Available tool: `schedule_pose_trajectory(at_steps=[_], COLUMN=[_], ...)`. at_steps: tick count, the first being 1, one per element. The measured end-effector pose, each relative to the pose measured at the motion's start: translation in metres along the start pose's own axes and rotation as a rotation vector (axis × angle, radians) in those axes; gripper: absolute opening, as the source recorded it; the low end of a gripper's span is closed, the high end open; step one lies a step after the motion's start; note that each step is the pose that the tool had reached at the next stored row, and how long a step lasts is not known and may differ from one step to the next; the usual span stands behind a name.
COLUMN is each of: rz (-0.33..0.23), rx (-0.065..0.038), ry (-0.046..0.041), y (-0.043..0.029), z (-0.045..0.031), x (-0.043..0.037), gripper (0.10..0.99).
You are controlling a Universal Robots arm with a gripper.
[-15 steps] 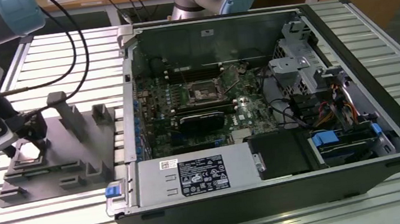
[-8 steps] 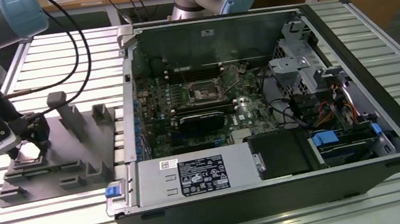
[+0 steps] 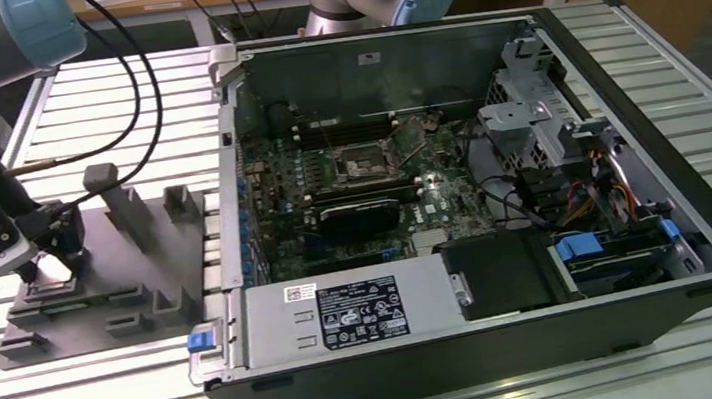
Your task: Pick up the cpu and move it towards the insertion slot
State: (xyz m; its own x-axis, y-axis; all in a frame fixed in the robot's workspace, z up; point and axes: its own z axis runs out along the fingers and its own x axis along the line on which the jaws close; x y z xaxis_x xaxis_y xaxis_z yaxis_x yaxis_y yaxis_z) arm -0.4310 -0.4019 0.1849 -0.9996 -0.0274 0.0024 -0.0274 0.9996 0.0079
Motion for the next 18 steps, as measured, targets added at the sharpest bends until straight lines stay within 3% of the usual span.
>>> schedule_pose_trajectory(at_steps=[8,18], rz=[0.000,0.000], rx=[-0.001,-0.001], ry=[-0.0012,-0.0004], y=[0.0001,0.0002], z=[-0.0013,-0.0178], x=[-0.0002,-0.0001], gripper=[0.533,0.533])
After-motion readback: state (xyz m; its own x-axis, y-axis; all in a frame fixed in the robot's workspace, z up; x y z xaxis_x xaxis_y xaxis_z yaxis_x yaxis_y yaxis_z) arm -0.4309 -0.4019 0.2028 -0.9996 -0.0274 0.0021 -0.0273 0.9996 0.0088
